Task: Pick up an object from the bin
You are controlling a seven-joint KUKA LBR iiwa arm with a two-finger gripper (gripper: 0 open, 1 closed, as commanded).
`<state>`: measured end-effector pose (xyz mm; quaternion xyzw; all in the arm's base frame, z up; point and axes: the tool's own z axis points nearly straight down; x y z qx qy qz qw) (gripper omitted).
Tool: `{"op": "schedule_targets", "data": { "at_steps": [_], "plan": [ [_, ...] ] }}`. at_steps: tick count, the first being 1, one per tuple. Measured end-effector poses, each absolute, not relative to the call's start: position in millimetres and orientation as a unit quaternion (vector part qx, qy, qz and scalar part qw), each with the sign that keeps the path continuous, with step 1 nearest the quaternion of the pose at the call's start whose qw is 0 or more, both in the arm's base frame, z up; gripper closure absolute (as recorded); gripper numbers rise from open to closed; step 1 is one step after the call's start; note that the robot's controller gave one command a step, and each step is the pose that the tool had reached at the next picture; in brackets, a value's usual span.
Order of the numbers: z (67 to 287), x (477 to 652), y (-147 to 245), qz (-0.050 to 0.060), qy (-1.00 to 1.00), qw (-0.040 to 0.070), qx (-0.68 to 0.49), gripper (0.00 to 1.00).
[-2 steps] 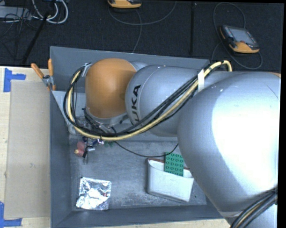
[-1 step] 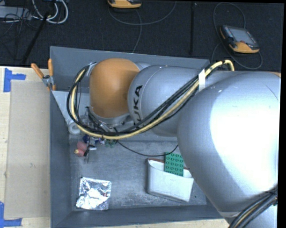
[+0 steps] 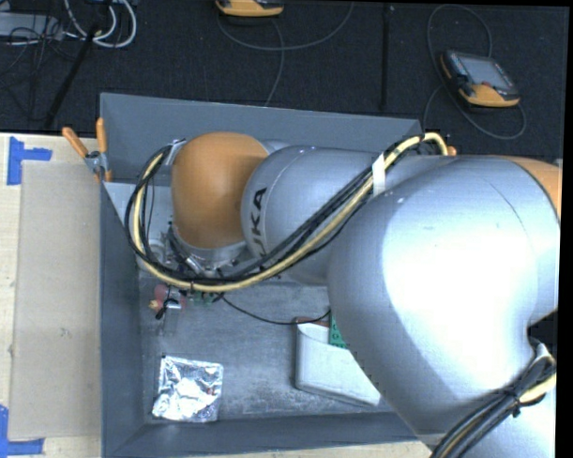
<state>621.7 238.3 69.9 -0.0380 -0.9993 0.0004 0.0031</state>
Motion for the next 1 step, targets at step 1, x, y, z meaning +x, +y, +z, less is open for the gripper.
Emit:
{"op": "schedule_targets", "data": {
  "at_steps": [1],
  "plan": [
    [69.9, 621.5, 237.9, 0.0, -0.999, 0.005, -0.039, 0.0]
  ]
}}
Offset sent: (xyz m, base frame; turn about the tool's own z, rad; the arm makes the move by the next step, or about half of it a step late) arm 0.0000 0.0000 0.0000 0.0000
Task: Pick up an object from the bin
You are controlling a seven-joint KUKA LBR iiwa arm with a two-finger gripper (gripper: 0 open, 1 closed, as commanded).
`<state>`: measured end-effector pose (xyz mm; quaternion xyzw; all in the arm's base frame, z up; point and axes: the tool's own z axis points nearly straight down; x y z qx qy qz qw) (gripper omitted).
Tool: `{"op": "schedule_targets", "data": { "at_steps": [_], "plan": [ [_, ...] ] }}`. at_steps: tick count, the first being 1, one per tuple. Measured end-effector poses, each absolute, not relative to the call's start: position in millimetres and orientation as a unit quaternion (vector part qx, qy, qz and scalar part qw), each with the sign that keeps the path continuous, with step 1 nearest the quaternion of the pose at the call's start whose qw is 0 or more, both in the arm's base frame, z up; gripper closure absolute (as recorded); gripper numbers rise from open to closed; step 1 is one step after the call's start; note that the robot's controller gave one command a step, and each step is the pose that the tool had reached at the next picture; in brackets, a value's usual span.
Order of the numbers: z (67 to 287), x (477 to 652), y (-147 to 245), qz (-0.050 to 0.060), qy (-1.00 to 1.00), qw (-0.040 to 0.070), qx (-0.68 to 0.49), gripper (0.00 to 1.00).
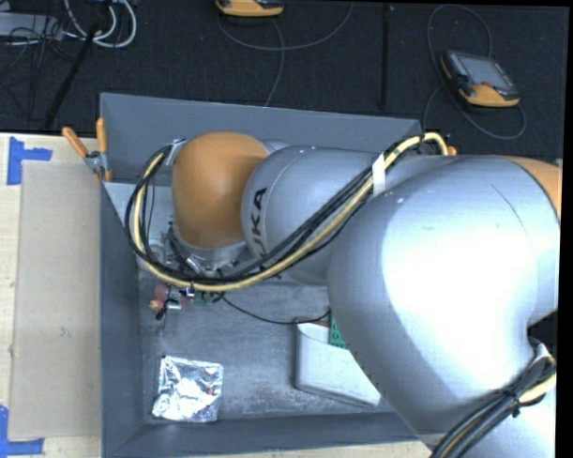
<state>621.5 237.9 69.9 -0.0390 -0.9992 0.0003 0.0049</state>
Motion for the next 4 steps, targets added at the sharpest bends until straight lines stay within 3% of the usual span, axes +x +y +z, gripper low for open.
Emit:
{"op": "schedule_targets", "data": {
  "at_steps": [1, 2, 4],
  "plan": [
    [70, 622.1, 237, 0.0, -0.999, 0.003, -0.04, 1.0],
    [129, 624.0, 237, -0.002, -0.999, -0.003, -0.04, 1.0],
    [193, 626.6, 237, -0.001, -0.999, -0.002, -0.041, 1.0]
  ]
}}
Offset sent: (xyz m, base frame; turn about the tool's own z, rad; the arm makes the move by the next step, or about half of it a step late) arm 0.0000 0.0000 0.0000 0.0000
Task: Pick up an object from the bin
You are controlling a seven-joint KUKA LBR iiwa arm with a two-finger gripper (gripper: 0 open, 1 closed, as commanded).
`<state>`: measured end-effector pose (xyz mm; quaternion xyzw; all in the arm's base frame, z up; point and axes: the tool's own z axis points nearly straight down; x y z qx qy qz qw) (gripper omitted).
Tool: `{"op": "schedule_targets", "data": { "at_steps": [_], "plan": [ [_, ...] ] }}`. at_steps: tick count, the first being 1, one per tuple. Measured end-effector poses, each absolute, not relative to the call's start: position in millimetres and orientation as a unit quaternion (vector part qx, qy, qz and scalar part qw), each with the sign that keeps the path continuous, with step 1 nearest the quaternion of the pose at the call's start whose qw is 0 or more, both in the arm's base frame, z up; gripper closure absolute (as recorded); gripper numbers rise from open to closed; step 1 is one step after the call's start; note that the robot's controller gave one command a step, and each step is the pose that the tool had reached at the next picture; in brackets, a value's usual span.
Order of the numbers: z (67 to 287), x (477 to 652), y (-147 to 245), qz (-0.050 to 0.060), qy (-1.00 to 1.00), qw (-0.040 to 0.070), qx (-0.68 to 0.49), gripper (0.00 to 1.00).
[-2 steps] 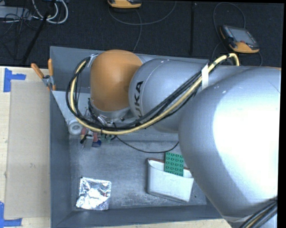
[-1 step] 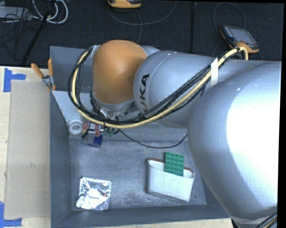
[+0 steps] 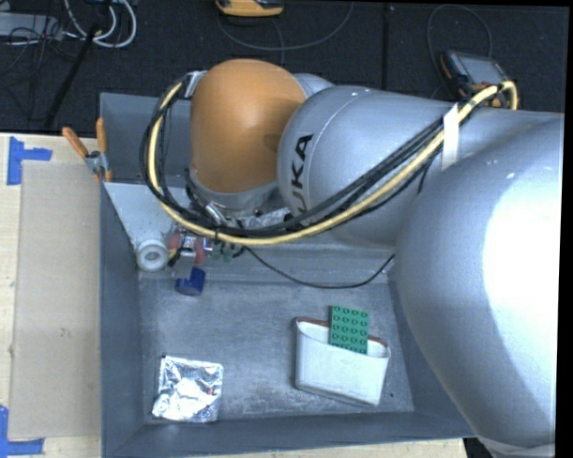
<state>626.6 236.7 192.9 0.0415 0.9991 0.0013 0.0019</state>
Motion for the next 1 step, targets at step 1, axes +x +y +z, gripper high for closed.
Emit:
{"op": "schedule_targets", "data": {
  "at_steps": [1],
  "plan": [
    [196.7, 626.9, 236.7, 0.001, 0.999, 0.001, 0.041, 1.0]
  ]
}}
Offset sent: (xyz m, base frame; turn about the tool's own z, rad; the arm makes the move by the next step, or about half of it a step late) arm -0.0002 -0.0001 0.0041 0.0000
